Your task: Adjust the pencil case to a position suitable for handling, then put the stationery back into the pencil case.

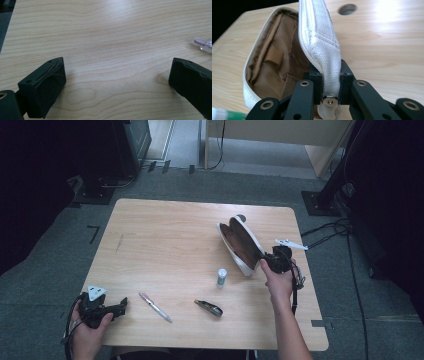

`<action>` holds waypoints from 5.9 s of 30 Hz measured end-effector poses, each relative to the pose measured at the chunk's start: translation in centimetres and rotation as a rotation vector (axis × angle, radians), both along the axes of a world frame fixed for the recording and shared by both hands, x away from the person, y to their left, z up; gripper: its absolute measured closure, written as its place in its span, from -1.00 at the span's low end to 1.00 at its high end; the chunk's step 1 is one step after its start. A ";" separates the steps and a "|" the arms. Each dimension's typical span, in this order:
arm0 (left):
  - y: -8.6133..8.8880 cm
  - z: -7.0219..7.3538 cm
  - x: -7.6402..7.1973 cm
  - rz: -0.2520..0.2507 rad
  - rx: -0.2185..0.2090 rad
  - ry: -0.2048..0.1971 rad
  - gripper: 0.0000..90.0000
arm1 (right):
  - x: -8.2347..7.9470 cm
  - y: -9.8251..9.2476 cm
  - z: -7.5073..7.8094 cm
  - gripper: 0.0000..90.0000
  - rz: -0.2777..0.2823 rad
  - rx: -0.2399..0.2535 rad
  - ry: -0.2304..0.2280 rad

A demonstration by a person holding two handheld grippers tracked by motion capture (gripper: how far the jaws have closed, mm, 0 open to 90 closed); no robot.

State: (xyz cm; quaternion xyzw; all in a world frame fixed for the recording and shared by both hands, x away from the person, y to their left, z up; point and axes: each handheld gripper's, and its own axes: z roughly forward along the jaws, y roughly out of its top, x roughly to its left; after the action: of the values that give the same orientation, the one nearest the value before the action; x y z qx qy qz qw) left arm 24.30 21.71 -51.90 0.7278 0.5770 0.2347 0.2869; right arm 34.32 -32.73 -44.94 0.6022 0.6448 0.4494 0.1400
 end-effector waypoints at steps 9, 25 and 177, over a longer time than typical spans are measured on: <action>0.0 0.0 0.0 0.000 0.000 0.001 -0.97 | 1.2 3.2 0.0 0.75 0.078 0.053 -0.023; 0.0 0.0 0.0 -0.001 -0.001 0.000 -0.97 | 2.4 8.5 -2.0 0.73 0.189 0.109 0.033; 0.0 0.0 0.1 0.001 -0.001 0.000 -0.97 | -0.6 13.2 3.0 0.46 0.203 -0.207 -0.209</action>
State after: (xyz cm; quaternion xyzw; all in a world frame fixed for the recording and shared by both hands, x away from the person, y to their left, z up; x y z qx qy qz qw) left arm 24.40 21.74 -51.91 0.7274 0.5774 0.2348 0.2872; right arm 33.73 -19.49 -41.94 0.4665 0.7271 0.4526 0.2211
